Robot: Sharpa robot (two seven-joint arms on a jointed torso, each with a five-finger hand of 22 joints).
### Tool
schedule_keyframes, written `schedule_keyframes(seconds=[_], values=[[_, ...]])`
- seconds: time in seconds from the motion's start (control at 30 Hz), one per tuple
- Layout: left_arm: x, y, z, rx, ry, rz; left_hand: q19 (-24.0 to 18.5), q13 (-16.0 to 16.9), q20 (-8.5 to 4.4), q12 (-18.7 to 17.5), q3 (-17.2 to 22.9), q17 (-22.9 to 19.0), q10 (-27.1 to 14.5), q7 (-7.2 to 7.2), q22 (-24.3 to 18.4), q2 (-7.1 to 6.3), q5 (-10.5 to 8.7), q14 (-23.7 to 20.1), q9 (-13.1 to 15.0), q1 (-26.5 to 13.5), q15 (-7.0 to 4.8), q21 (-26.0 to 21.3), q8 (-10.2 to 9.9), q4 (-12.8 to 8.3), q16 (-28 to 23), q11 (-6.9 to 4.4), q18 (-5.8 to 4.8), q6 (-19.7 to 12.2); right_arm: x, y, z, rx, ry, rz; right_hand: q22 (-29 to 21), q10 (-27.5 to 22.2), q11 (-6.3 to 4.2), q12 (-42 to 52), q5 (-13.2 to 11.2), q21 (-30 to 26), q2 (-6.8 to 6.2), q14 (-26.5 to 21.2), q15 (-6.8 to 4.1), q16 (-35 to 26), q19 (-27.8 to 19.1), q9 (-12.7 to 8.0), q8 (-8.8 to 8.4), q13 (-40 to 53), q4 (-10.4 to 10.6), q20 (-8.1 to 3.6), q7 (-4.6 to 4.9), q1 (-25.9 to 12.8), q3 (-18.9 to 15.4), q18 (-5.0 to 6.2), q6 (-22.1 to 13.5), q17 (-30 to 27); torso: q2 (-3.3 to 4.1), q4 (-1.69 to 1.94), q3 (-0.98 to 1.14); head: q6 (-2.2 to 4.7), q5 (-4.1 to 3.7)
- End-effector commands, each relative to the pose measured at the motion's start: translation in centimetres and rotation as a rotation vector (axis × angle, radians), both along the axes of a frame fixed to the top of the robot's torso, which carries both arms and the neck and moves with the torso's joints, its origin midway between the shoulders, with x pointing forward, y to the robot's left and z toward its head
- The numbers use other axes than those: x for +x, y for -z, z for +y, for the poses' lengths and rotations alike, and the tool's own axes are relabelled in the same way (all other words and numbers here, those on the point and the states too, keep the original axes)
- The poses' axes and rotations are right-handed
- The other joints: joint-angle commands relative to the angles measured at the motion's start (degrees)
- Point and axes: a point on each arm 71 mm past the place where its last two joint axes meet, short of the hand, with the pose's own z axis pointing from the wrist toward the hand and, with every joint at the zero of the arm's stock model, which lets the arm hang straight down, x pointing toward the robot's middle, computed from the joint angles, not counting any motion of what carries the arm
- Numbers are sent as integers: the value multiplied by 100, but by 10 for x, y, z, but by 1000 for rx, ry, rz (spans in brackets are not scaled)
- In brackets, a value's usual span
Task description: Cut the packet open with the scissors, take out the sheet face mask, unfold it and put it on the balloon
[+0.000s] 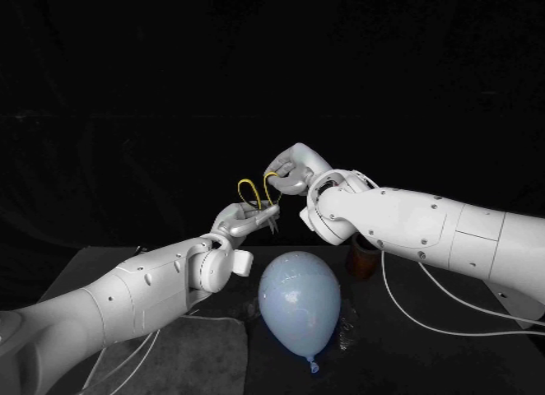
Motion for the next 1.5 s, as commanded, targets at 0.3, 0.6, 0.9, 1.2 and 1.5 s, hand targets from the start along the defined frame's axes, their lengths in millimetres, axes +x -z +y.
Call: schedule_keyframes(seconds=[0.3,0.6,0.9,1.2,1.5], values=[[-1,-3,0,-27,24,-20,632,-9,-9,39,66,97,585,-63,63,429,11,611,70,261,-45,145,174,29,195,-41,96,453,1,0,-2,-1,-4,-10,2,63,-33,19,31,37,61,62,8,20,39,8,22,8,-30,-11,7,-18,-3,35,-34,-7,6,1,-3,-11,0],[1,-2,5,-16,2,-13,1034,-25,13,-11,201,132,901,-139,85,585,12,840,103,495,3,232,287,33,262,8,89,741,3,-1,-7,-8,10,-26,-6,62,-32,18,35,31,64,63,9,19,33,13,24,9,-38,-11,8,-23,1,37,-38,-12,6,2,-1,-20,3],[2,-1,8,6,-11,-8,1423,-24,2,-69,525,159,1227,-156,106,655,16,1031,152,833,-68,308,404,22,297,-101,98,983,6,-2,-14,-8,32,-33,-6,62,-32,18,35,31,64,63,9,19,33,13,24,9,-38,-11,8,-23,1,37,-38,-12,8,-2,1,-29,7],[2,-1,7,23,-12,-13,1702,-26,-45,-106,850,186,1533,-260,120,573,15,1242,256,853,-143,359,558,52,325,-198,103,1180,6,-1,-13,0,28,-18,-6,62,-32,18,35,31,64,63,9,19,33,13,24,9,-38,-11,8,-23,1,37,-38,-12,7,-4,-1,-44,-2],[2,-1,5,26,-14,-14,1777,-30,-50,-129,952,188,1569,-283,119,548,15,1280,295,694,-148,363,592,66,306,-202,101,1186,5,2,-9,2,17,-4,-9,62,-30,17,39,27,66,65,10,19,31,21,29,11,-53,-10,10,-31,6,39,-43,-18,8,3,-1,-51,-5]])
